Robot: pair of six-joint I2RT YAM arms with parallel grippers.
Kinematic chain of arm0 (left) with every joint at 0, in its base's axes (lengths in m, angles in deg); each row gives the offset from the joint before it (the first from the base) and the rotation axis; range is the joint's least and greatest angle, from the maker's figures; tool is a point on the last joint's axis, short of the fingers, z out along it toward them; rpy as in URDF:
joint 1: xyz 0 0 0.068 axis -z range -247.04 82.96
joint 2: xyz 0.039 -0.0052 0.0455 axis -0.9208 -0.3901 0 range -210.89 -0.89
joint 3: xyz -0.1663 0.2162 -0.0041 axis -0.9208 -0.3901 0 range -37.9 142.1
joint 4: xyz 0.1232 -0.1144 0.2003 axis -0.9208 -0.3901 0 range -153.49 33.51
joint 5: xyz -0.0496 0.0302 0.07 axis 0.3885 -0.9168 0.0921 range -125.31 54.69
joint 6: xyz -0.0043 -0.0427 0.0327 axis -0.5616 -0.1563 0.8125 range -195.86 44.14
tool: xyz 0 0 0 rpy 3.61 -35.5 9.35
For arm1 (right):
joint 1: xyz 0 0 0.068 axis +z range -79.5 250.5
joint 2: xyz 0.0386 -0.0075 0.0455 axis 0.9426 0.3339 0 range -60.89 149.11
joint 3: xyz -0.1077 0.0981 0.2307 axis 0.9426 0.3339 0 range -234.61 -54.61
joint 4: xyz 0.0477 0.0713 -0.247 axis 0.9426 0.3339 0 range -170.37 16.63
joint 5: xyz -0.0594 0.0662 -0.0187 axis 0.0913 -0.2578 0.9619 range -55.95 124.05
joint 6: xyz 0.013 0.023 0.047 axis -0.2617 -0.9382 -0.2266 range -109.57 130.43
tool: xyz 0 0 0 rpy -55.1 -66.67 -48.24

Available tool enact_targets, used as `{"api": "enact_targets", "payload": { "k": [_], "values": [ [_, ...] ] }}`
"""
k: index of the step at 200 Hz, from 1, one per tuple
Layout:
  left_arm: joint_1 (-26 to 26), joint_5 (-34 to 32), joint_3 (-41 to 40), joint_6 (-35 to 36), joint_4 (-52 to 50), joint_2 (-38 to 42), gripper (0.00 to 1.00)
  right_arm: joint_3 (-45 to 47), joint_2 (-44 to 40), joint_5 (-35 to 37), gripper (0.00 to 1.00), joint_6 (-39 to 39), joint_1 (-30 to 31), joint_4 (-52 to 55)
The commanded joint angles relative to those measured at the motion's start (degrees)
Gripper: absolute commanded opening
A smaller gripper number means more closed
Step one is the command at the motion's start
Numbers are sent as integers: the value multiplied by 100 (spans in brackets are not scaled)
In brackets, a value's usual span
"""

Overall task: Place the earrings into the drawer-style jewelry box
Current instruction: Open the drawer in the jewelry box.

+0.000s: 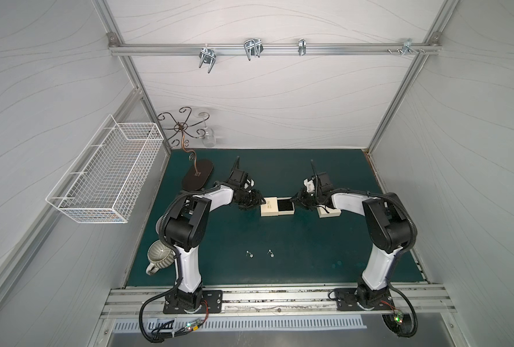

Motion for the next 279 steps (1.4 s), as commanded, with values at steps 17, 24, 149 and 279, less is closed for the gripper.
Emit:
{"api": "enact_targets", "payload": {
  "k": [17, 24, 149, 279],
  "values": [
    [23, 96, 222, -15, 194, -139, 58, -153, 105, 53, 28, -44, 63, 71],
    [23, 103, 222, -15, 200, -133, 58, -166, 99, 56, 28, -37, 72, 71],
    [32, -183, 283, 88, -58, -11, 69, -220, 14, 172, 29, 121, 56, 414],
    [32, -1516, -802, -331, -1380, 2292, 65, -501, -1886, 626, 40, 751, 1280, 3938]
  ]
}}
